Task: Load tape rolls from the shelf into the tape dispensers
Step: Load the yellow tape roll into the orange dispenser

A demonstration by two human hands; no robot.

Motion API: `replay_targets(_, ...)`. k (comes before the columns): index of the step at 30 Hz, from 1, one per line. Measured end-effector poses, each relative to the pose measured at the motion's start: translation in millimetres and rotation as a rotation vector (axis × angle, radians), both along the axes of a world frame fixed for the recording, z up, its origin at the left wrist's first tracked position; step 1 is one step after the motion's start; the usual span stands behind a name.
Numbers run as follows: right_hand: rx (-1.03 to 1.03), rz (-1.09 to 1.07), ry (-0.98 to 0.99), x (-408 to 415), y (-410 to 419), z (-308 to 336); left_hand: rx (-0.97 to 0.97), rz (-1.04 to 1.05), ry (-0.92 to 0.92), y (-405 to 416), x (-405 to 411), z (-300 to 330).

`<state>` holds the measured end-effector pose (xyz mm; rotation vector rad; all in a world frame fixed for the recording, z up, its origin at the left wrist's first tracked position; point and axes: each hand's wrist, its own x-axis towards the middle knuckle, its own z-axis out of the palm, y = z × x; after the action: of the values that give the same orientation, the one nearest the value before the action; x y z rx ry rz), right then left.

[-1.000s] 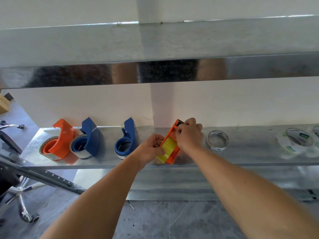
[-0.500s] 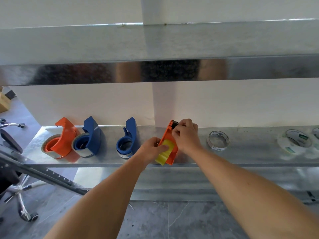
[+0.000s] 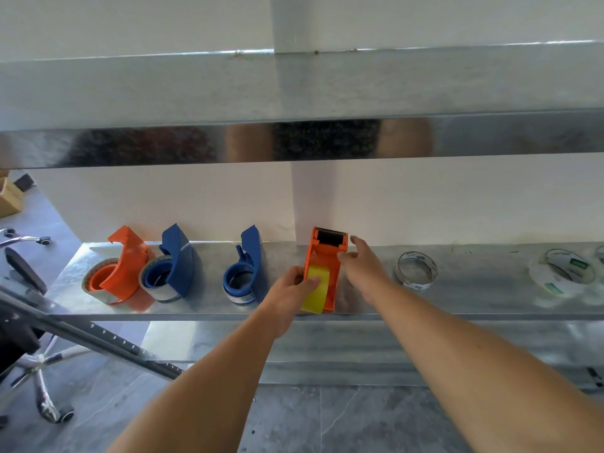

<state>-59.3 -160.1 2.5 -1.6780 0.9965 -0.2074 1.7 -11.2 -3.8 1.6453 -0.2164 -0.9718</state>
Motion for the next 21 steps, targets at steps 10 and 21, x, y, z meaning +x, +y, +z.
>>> replay_targets(10,0.191,-0.045,-0.217,-8.5,3.4,-8.8,-0.019,0.033,0.057,0.1,3.9,-1.9)
replay_targets(21,0.189,0.006,-0.318,-13.9,16.2,-11.0,0.013,0.084,0.005,-6.6,5.6,-3.2)
